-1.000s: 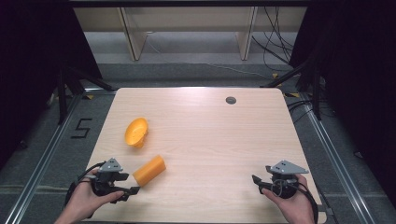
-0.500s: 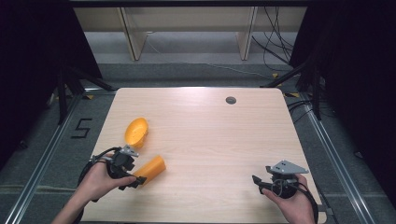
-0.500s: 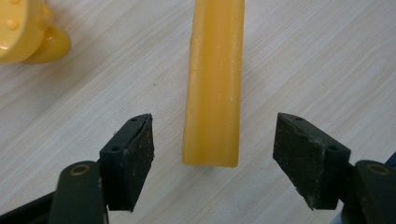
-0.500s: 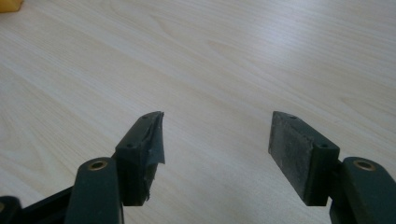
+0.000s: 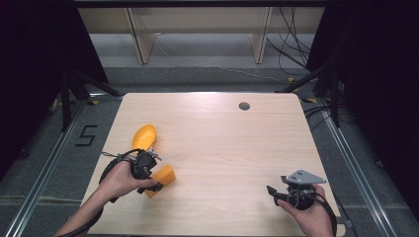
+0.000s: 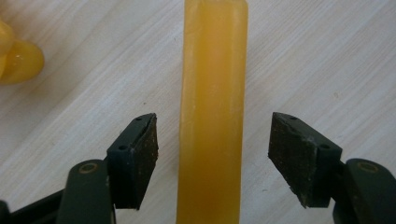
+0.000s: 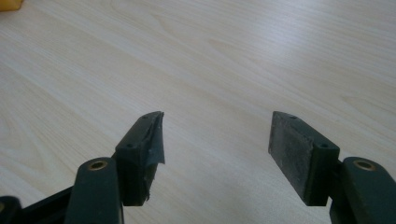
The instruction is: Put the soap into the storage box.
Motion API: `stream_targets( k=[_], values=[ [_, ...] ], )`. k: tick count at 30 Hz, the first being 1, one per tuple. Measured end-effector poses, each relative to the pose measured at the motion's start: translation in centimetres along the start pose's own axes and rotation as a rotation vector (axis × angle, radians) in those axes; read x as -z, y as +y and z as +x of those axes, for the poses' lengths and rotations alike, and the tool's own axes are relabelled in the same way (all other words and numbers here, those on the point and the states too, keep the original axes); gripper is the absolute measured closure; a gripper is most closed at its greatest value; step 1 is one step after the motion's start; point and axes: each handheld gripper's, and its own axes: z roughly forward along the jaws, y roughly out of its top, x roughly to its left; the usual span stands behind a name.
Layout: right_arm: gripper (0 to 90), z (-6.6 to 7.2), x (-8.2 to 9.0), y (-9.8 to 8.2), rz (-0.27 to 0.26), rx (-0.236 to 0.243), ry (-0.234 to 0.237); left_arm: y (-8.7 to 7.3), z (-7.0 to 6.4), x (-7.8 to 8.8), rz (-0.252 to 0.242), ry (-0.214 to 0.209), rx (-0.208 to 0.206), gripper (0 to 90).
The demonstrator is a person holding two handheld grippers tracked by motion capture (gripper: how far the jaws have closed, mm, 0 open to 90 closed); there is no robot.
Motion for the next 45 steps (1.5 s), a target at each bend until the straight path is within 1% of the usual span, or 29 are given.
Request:
stream_targets(
  k=[5,6,8,9,12,13,14,16,18,19,23,24,28,29,30,31,32,33,34,35,36,37,38,39,40,42,43,44,45],
  values=[
    [36.1,-0.1,0.0,0.0,-0.003,0.012,-0.008,0.6,0.3,-0.5,0.054,0.009,0.009,36.1],
    [36.1,-0.1,0.0,0.0,-0.003,0.012,-0.008,0.6,0.3,-0.5,0.054,0.009,0.009,38.6],
    [36.1,-0.1,-0.1,0.0,-0.004,0.011,-0.010,1.0,0.3,-0.7,0.087,0.034,-0.002,42.2],
    [36.1,-0.1,-0.1,0.0,-0.005,0.011,-0.010,1.1,0.3,-0.8,0.093,0.043,0.005,44.8],
    [36.1,-0.1,0.0,0.0,-0.001,0.013,-0.010,1.3,0.2,-1.1,0.106,0.036,0.012,49.9],
    [36.1,-0.2,-0.1,-0.1,-0.006,0.031,-0.012,1.3,0.2,-1.3,0.109,0.031,0.015,51.8],
    [36.1,-0.2,-0.1,-0.1,-0.008,0.030,-0.013,1.3,-0.1,-1.4,0.117,0.024,0.033,53.8],
    [36.1,-0.2,-0.1,-0.1,-0.005,0.034,-0.016,1.4,-0.2,-1.6,0.125,0.023,0.033,58.0],
    [36.1,-0.2,-0.1,-0.1,-0.003,0.034,-0.013,1.6,-0.3,-1.6,0.144,0.025,0.043,59.0],
    [36.1,-0.2,-0.1,-0.1,-0.003,0.034,-0.013,1.7,-0.1,-1.5,0.146,0.039,0.007,59.5],
    [36.1,-0.2,-0.1,-0.1,-0.008,0.032,-0.012,1.7,-0.1,-1.5,0.142,0.040,0.028,60.5],
    [36.1,-0.2,-0.1,-0.1,-0.007,0.032,-0.012,1.6,-0.1,-1.5,0.140,0.028,0.055,60.5],
    [36.1,-0.3,-0.1,-0.1,-0.006,0.035,-0.013,1.3,0.0,-1.2,0.116,0.007,0.100,60.7],
    [36.1,-0.2,-0.1,-0.1,0.000,0.019,-0.003,1.2,-0.2,-1.1,0.112,-0.004,0.137,60.7],
    [36.2,-0.2,-0.1,-0.1,0.002,0.018,-0.001,1.2,-0.1,-0.9,0.101,0.002,0.123,60.7],
    [36.1,-0.2,-0.1,-0.1,0.002,0.025,-0.002,1.1,-0.1,-0.6,0.093,0.004,0.122,60.7],
    [36.1,-0.2,-0.1,-0.1,0.001,0.026,-0.002,1.0,-0.3,-0.5,0.076,0.001,0.158,60.7],
    [36.2,-0.2,-0.1,-0.1,-0.001,0.025,-0.002,1.1,-0.1,-0.1,0.073,0.012,0.136,60.7],
    [36.1,-0.2,-0.1,-0.1,-0.001,0.010,0.004,1.0,-0.1,0.1,0.058,0.016,0.154,60.7],
    [36.1,-0.1,0.0,0.0,-0.004,0.009,-0.008,1.0,-0.2,0.3,0.045,0.021,0.185,60.7],
    [36.1,-0.2,0.0,-0.1,-0.008,0.029,-0.011,0.9,-0.2,0.5,0.037,0.026,0.203,60.7],
    [36.1,-0.1,-0.1,-0.1,-0.002,0.013,0.000,0.9,-0.1,0.8,0.034,0.029,0.218,60.7],
    [36.2,-0.2,-0.1,-0.1,-0.004,0.015,-0.002,0.9,-0.1,1.0,0.021,0.033,0.264,60.7],
    [36.2,-0.1,0.0,0.0,-0.005,0.014,-0.011,0.9,0.1,1.2,0.008,0.048,0.261,60.7],
    [36.1,-0.2,-0.1,-0.1,-0.008,0.022,-0.006,0.9,0.1,1.3,0.000,0.055,0.314,60.7],
    [36.1,-0.2,-0.1,-0.1,-0.004,0.017,0.001,0.9,0.4,1.6,-0.008,0.071,0.325,60.7],
    [36.2,-0.2,-0.1,-0.1,-0.004,0.017,0.002,0.9,0.6,1.6,-0.015,0.082,0.346,60.7],
    [36.2,-0.2,-0.1,-0.1,-0.004,0.016,0.002,0.9,0.8,1.7,-0.016,0.088,0.341,60.7],
    [36.1,-0.2,-0.1,-0.1,-0.004,0.018,0.003,0.9,1.0,1.8,-0.018,0.092,0.355,60.7]
  ],
)
